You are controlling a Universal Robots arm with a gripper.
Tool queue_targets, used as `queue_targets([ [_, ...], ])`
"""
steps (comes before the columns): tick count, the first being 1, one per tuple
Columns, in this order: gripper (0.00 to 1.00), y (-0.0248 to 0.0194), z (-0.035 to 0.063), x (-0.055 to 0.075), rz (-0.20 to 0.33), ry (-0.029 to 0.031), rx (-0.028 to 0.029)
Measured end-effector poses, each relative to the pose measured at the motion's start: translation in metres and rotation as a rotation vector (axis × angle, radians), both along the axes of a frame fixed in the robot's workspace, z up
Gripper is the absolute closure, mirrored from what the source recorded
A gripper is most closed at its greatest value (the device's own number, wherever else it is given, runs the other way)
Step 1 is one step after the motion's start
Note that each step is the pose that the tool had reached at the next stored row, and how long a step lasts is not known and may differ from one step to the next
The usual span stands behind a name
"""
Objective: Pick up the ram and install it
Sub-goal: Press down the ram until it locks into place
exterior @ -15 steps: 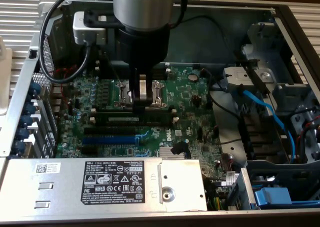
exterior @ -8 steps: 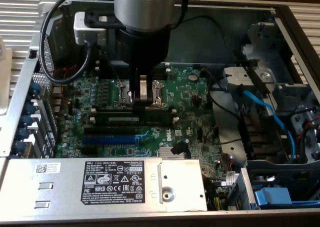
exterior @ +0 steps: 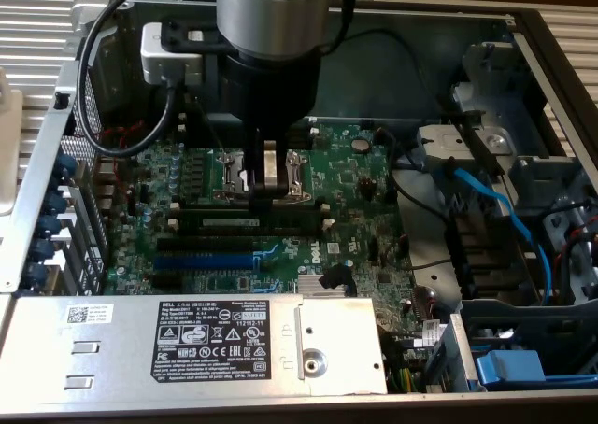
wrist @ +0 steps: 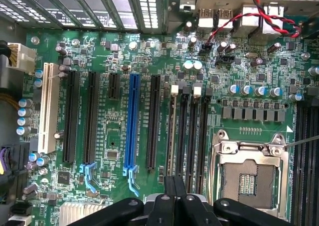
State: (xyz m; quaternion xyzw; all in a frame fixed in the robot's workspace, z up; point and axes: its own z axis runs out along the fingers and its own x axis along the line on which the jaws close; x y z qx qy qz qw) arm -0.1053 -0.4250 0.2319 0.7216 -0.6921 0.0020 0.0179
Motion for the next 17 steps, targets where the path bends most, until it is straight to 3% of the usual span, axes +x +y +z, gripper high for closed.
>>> queue_targets([
  [7,0.9,0.0,-0.0009,0.0002,0.004,0.0037,0.0],
  [17,0.9,0.0,-0.0014,0.0013,0.01,0.0137,0.0002],
])
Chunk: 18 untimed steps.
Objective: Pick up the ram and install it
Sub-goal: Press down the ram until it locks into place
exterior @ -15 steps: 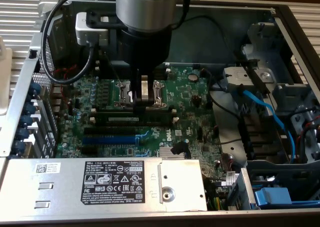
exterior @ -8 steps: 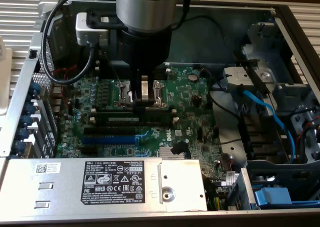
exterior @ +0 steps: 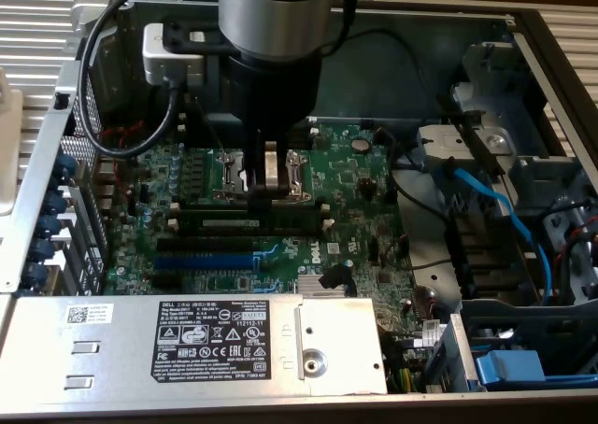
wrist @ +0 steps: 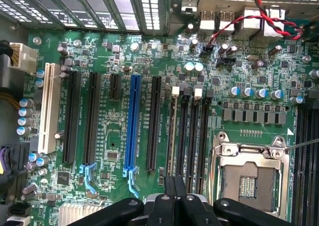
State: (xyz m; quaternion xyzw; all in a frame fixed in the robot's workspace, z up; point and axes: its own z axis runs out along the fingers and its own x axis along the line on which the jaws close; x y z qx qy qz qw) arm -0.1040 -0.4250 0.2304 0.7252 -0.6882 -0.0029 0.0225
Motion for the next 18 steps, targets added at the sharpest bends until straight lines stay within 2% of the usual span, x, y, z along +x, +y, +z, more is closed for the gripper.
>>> queue_targets([
  [9,0.9,0.0,-0.0003,0.0008,0.006,0.0055,0.0],
  [18,0.9,-0.0008,-0.0005,0.0008,0.009,0.0065,0.0001],
])
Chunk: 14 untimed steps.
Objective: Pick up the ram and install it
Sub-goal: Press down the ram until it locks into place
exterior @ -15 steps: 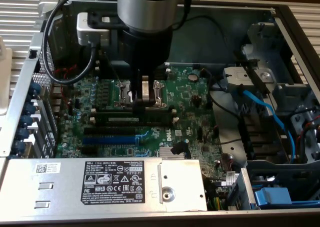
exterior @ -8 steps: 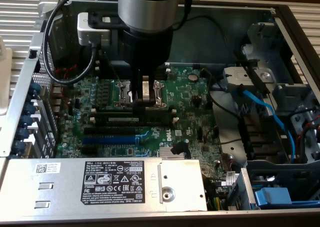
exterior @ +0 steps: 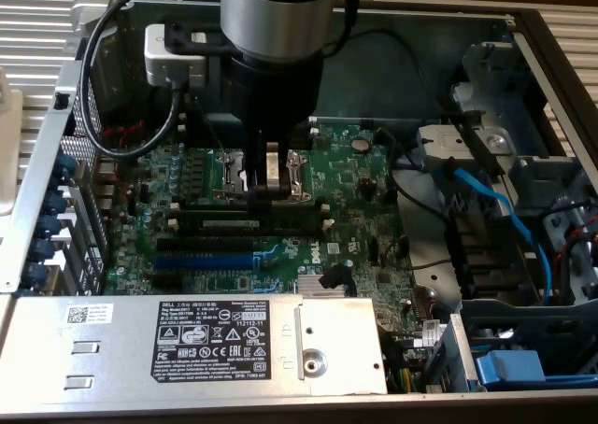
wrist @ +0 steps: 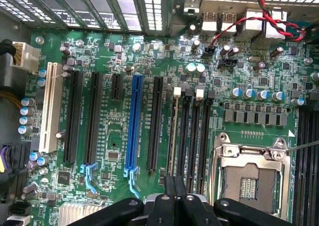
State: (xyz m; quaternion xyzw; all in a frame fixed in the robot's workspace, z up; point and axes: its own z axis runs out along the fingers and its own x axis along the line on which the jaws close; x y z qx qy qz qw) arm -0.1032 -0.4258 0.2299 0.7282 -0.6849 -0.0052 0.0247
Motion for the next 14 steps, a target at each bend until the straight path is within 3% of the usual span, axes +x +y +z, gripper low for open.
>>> queue_targets([
  [14,0.9,-0.0002,-0.0011,0.0,0.002,0.0005,-0.0003],
])
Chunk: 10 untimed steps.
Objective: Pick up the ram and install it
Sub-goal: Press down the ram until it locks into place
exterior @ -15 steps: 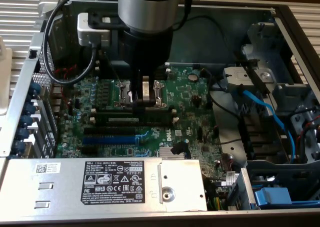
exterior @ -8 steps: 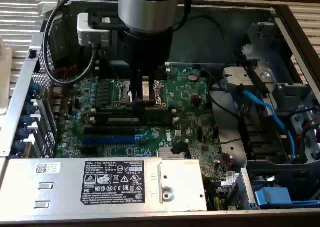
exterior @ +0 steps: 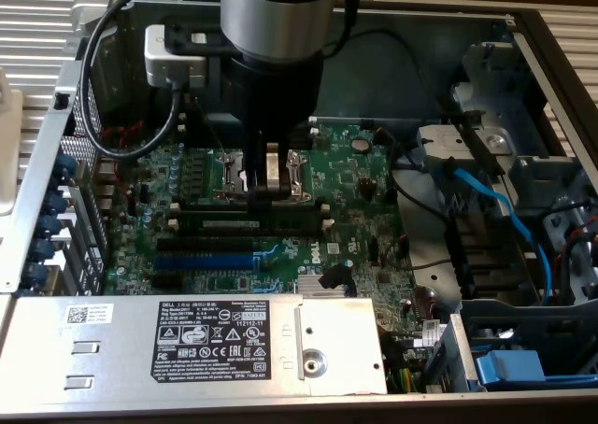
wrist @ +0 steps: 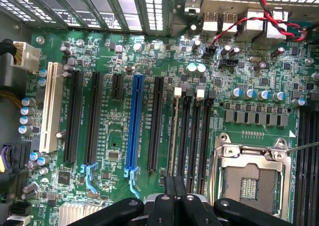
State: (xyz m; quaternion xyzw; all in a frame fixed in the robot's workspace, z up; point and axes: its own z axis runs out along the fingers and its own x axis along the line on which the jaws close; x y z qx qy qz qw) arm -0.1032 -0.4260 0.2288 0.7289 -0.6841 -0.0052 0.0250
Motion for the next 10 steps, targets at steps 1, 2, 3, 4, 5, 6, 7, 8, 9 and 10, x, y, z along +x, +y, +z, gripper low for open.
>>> queue_targets([
  [1,0.9,0.0,-0.0002,0.0,0.0,0.0001,0.0],
  [2,0.9,0.0,-0.0004,0.0,0.0,0.0,0.0002],
  [3,0.9,0.0,-0.0006,0.0,0.0,0.0,0.0002],
  [4,0.9,0.0,-0.0006,0.0,0.0,0.0001,0.0001],
  [5,0.9,0.0,-0.0007,0.0,0.0,0.0002,0.0],
  [6,0.9,0.0,-0.0008,0.0,0.0,0.0003,0.0],
  [7,0.9,0.0,-0.001,0.0,0.0,0.0004,0.0002],
  [8,0.9,0.0,-0.0012,0.0,0.0,0.0005,0.0001],
  [9,0.9,0.0,-0.0013,0.0,0.001,0.0006,0.0001],
  [10,0.9,0.0,-0.0015,0.0,0.001,0.0007,0.0001],
])
